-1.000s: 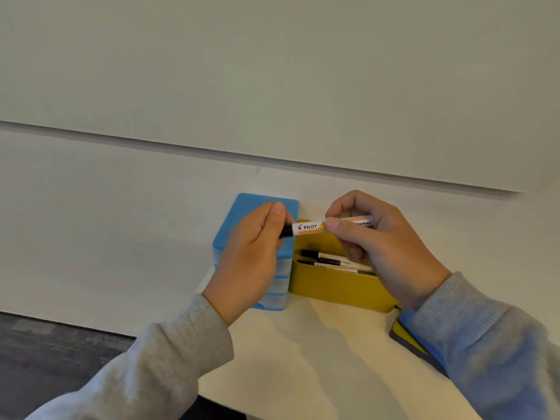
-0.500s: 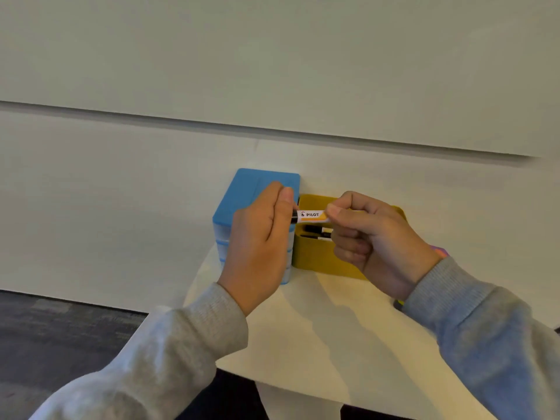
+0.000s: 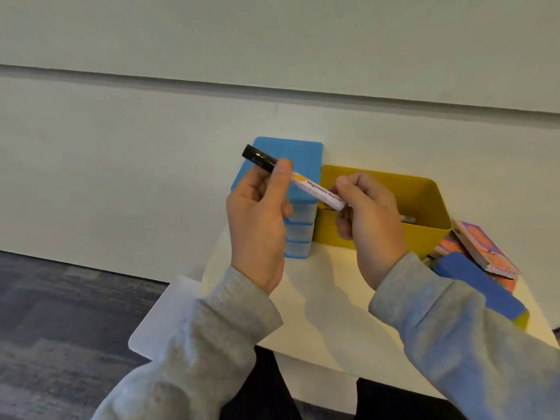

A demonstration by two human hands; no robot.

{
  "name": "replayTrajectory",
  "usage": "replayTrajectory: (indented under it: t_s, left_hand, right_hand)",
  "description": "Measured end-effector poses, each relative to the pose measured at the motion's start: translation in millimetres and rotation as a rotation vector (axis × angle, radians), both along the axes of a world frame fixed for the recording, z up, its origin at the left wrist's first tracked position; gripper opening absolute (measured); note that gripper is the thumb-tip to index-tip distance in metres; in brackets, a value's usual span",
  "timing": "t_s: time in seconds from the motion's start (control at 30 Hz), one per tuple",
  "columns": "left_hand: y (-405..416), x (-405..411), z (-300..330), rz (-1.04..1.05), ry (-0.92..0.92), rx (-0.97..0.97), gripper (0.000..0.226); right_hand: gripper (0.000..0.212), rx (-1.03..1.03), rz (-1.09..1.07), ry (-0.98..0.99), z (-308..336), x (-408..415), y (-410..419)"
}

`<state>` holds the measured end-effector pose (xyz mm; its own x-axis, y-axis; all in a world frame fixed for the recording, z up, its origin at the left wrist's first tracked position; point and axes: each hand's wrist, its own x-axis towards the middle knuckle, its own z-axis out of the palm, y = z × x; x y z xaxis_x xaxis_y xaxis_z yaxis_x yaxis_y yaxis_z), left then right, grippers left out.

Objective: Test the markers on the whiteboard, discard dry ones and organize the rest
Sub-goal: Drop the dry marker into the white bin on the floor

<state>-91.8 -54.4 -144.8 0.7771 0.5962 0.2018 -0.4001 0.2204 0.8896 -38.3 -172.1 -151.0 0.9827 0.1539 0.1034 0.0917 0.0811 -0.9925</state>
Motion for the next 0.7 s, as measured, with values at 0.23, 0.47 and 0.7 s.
replayTrajectory:
  t_s: [0.23,0.47,0.7]
  left_hand:
    - [62,-33,-25,0.250,0.021,-0.087,0.026]
    - [114,-48,-64,0.313,0.247,-0.008,0.026]
    - [184,-61,-154,0.453,0.582,0.097,0.025]
  right_hand:
    - [0.008,-0.193,0.075,-0.562,-19,-31,38]
    - [0.019,-0.573,0.454,-0.676,-59,-56,110]
    - [0.043,-1.059,0.708,-0.765,-115,-42,142]
